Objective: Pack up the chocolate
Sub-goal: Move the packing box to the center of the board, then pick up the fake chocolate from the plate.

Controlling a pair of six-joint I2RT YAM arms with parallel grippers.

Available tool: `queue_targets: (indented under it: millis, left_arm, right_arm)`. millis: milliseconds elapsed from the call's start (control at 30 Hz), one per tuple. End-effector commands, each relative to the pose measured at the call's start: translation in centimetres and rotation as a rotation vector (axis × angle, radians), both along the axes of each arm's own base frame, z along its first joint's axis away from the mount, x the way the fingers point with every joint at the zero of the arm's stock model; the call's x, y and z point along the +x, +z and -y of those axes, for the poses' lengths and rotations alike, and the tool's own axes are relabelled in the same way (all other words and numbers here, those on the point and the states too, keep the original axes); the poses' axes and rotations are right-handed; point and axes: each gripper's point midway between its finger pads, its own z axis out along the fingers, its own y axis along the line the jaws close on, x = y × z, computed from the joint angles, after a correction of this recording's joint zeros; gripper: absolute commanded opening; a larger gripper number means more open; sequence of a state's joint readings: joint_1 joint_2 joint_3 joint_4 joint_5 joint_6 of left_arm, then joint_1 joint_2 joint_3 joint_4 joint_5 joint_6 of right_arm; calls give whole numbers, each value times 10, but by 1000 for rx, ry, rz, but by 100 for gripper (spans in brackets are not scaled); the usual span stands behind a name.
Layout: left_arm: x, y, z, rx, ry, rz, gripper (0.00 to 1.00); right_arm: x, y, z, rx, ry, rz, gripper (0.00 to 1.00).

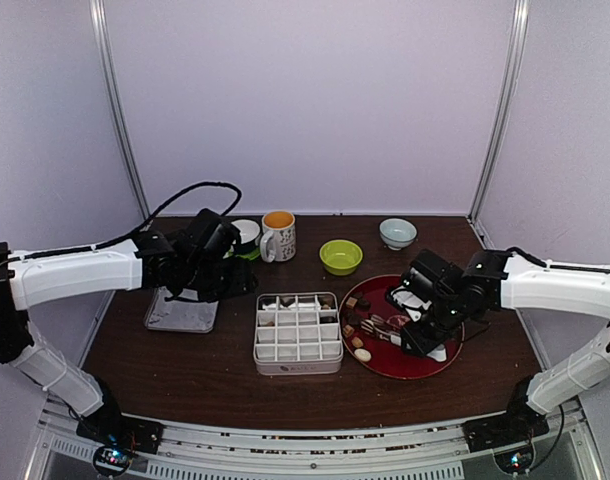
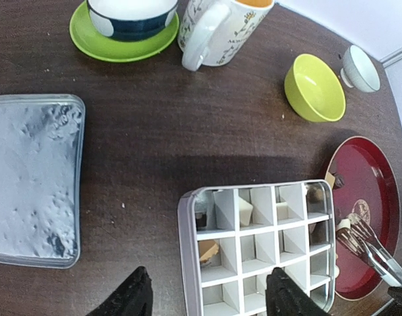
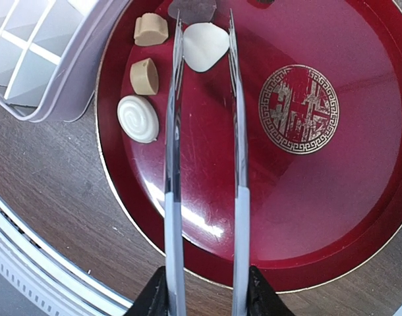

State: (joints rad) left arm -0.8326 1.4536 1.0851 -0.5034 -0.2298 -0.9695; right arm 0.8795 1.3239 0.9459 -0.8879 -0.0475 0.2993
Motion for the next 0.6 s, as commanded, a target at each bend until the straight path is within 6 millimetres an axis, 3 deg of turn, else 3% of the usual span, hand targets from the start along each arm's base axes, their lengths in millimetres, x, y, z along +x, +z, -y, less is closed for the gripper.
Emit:
queue_targets:
  millis: [0,133,367,433,500,567]
  left_arm:
    - [9,16,-19,30,-37,62,61]
    - [13,19,-41,42,-39,77,63]
    - [16,31,-81,60,-40,185,83]
    - [16,33,-89,72,-50,206,86]
    - [15,34,-92,99,-78,235,97]
    - [14,37,-91,122,-124,276,98]
  right_arm:
    - [10,17,-2,17,-25,51,31]
    - [10,24,-2,32,-34,63,30]
    - [11,42,-7,85,-30,90,29]
    - [12,46,-9,96,-27,94,29]
    - [13,48,-9,101,-31,99,29]
    - [13,47,-9,99,-37,99,29]
